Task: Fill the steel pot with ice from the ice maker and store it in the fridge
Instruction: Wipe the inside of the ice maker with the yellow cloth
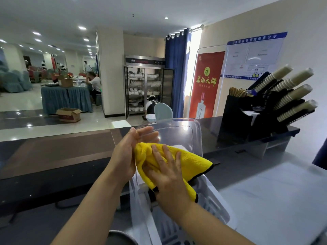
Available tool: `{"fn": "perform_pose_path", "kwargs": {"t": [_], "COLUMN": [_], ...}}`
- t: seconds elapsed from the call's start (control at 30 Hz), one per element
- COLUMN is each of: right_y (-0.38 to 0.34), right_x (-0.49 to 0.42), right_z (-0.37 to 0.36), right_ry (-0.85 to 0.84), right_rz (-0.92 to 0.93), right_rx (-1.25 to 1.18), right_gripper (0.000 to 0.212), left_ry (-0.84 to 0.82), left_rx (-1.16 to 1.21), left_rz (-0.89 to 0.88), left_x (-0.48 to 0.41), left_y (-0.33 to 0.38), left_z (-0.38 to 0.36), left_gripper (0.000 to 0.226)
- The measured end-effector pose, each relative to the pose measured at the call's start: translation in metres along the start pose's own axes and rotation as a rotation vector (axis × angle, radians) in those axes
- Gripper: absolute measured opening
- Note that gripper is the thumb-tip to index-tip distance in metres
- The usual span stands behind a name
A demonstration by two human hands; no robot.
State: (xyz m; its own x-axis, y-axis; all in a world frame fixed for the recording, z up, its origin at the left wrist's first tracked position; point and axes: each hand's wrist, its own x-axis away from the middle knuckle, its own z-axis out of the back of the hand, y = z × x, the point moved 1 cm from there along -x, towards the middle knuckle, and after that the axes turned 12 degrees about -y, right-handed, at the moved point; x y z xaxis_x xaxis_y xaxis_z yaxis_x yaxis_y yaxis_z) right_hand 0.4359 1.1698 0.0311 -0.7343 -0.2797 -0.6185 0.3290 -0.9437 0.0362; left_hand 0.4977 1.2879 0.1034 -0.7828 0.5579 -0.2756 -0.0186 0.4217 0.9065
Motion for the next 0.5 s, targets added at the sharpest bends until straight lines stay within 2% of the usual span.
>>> {"fn": "perform_pose_path", "kwargs": {"t": [0.13,0.23,0.37,0.5], "right_y": [0.018,0.031,0.051,0.062], "right_x": [0.011,0.016,0.015,-0.013], "right_z": [0.009,0.012,0.019,0.037], "right_ry": [-0.088,-0.110,-0.037,0.041], "right_rz": [0.072,0.030,-0.212,-0.522], "right_rx": [0.167,0.219,0.168,0.113], "right_gripper": [0.058,0.076,0.081,0.073], "left_ry": [0.006,0.009,0.032,0.027], "left_rx": [-0.046,-0.073,-0.052,-0.071], "left_rz": [-0.016,-0.020,-0.049,-0.063], "left_x": [0.000,0.001,0.000,0.001], "left_y": [0.000,-0.001,-0.001,-0.001], "left_z": [-0.002,-0.003,-0.004,-0.007], "left_gripper": [0.056,0.058,0.057,0.058]}}
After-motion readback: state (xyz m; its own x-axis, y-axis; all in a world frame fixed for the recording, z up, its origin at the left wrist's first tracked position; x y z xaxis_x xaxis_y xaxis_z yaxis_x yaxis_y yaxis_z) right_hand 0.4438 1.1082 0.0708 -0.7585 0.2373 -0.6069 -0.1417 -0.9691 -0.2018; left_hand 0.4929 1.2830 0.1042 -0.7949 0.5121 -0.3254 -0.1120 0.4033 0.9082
